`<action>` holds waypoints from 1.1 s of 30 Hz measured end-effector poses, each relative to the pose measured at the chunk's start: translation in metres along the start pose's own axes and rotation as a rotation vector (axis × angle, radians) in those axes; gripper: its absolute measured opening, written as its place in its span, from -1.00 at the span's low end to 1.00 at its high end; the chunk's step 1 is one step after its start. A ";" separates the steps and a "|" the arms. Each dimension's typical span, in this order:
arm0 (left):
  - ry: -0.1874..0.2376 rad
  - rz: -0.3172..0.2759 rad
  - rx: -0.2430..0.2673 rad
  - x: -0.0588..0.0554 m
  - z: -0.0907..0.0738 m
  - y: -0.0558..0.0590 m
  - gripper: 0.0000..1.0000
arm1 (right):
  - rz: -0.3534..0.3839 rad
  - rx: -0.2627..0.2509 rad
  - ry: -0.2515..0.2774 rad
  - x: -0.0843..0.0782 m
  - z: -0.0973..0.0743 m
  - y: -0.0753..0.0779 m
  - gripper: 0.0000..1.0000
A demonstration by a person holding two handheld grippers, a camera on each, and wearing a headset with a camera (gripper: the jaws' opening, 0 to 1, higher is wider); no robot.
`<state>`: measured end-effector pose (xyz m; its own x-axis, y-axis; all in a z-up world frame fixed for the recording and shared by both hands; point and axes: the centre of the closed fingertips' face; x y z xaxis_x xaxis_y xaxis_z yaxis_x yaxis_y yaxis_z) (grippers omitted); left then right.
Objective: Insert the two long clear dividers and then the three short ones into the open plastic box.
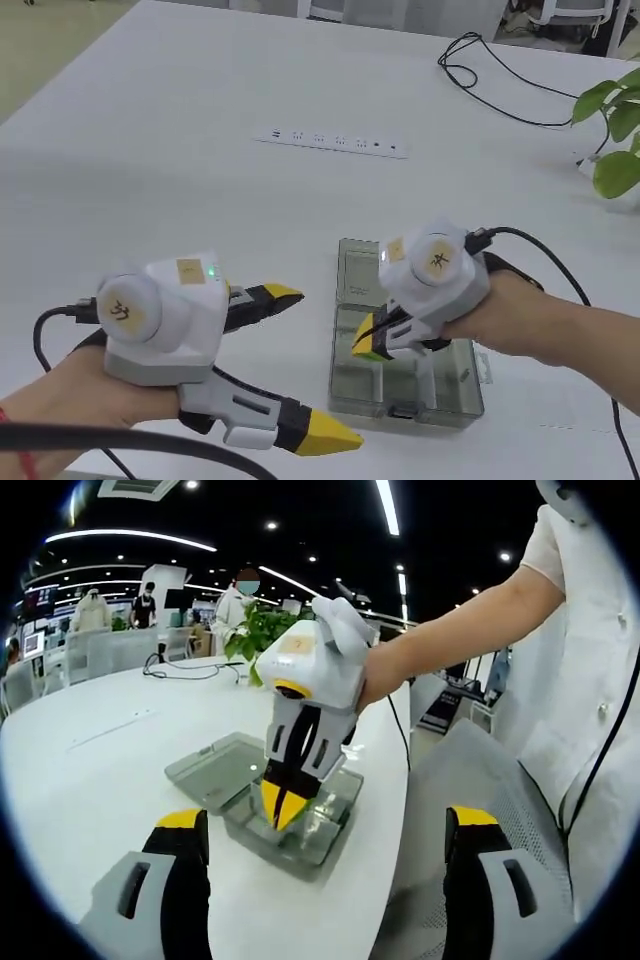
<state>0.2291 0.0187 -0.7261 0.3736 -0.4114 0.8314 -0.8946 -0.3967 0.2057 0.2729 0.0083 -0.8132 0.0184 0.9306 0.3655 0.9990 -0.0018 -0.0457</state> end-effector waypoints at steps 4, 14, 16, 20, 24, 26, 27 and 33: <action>-0.001 -0.003 0.000 -0.001 0.000 -0.001 1.00 | -0.017 -0.008 -0.027 0.000 0.004 -0.001 -0.95; -0.003 -0.001 0.001 -0.002 -0.001 0.000 1.00 | -0.016 -0.013 -0.035 -0.002 0.005 0.000 -0.94; -0.007 -0.001 0.000 -0.003 -0.001 0.000 1.00 | -0.010 -0.014 -0.032 -0.002 0.005 -0.001 -0.94; -0.008 -0.001 -0.002 -0.003 -0.001 0.001 1.00 | 0.022 0.001 -0.030 -0.003 0.005 -0.003 -0.83; -0.010 0.000 -0.003 -0.003 -0.002 0.001 1.00 | 0.040 -0.002 -0.001 -0.001 -0.002 -0.003 -0.80; -0.011 -0.001 -0.004 -0.003 -0.002 0.001 1.00 | 0.044 -0.005 0.008 -0.001 -0.006 -0.003 -0.79; -0.011 0.000 -0.004 -0.003 -0.002 0.001 1.00 | 0.045 -0.009 0.015 0.000 -0.008 -0.002 -0.78; -0.012 0.002 -0.005 -0.003 -0.002 0.001 1.00 | 0.057 -0.026 0.046 0.002 -0.018 -0.001 -0.69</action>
<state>0.2270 0.0213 -0.7271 0.3751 -0.4219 0.8254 -0.8964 -0.3920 0.2069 0.2722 0.0038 -0.7954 0.0761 0.9110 0.4053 0.9970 -0.0639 -0.0437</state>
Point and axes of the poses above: the centre of the closed fingertips' face, and the gripper's own axes: z roughly forward along the fingers, y roughly to its right, x roughly out of its top, and after that the axes turned 11 degrees about -y, right-handed
